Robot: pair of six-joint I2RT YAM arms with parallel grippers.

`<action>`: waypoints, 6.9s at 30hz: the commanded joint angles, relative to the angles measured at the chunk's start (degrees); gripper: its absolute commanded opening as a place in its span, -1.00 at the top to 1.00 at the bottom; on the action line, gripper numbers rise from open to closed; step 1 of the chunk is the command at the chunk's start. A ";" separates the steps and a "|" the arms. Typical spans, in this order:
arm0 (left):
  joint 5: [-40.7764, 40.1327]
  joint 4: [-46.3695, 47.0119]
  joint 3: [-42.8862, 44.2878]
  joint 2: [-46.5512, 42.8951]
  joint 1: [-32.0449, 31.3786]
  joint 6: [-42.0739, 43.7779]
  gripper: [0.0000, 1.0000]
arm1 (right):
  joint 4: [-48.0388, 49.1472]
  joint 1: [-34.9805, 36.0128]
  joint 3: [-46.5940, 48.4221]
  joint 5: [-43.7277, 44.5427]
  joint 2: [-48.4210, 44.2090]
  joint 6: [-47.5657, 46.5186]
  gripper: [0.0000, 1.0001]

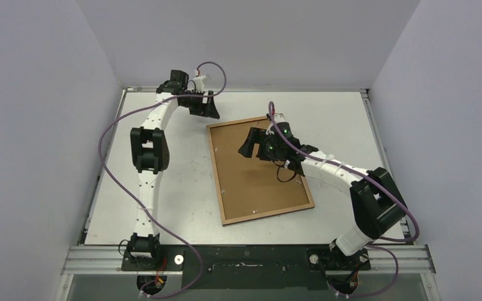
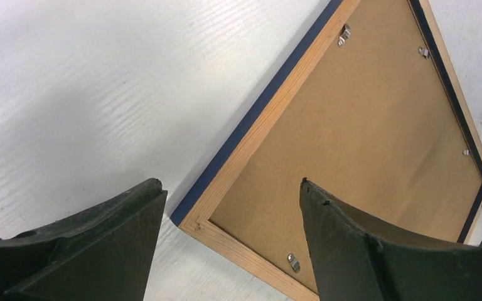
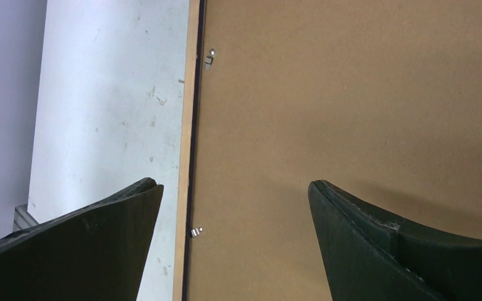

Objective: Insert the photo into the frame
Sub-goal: Adjust the photo frame at the center of the board, then install the photo frame at the center of the board.

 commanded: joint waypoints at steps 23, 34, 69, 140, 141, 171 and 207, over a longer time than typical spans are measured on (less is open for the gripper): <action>-4.70 -10.15 -5.19 -1.13 -1.57 8.40 0.72 | 9.35 6.52 2.19 -1.84 4.93 3.14 -0.80; -4.59 -5.23 -28.77 -13.84 0.98 10.70 0.79 | 13.53 11.62 10.55 -5.40 17.38 3.41 -0.80; -4.85 -4.27 -31.12 -15.65 1.07 9.35 0.81 | 15.71 13.13 8.72 -7.57 19.74 5.03 -0.80; -3.06 -5.07 -30.18 -15.84 1.78 9.24 0.85 | 21.13 10.21 5.59 -10.97 20.83 6.78 -0.80; -3.00 -5.08 -30.18 -15.84 1.78 9.21 0.85 | 21.13 10.33 6.32 -10.97 21.44 6.78 -0.80; -2.64 -5.30 -29.61 -15.66 1.78 9.19 0.86 | 20.71 12.82 12.01 -12.44 28.70 7.93 -0.80; -2.38 -5.62 -29.16 -15.42 1.83 8.93 0.87 | 18.78 13.42 11.16 -9.23 26.78 7.28 -0.80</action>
